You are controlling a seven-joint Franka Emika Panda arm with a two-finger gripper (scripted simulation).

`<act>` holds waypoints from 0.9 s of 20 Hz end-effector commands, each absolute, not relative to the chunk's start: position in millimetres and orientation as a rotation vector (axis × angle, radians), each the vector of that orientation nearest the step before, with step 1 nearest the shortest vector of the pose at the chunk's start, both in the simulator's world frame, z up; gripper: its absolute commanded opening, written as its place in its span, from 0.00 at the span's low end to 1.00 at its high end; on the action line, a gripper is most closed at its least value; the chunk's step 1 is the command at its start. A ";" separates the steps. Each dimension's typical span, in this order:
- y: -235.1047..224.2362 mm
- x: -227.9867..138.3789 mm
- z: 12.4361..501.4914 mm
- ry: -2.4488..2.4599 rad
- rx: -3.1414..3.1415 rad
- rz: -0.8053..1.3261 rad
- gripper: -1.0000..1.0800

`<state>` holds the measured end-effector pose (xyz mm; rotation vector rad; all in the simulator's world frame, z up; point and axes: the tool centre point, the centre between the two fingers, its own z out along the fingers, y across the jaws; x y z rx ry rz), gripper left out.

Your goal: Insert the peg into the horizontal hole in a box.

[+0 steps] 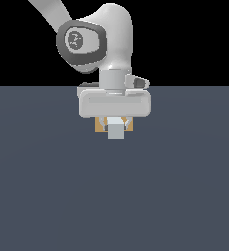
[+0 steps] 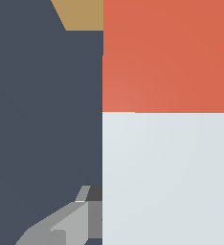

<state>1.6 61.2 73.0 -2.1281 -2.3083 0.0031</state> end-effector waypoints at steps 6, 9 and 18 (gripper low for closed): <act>73.8 10.1 78.9 -2.311 -2.128 0.000 0.00; 71.6 9.4 78.1 -2.311 -2.128 0.000 0.00; 71.7 10.7 80.4 -2.316 -2.126 -0.004 0.00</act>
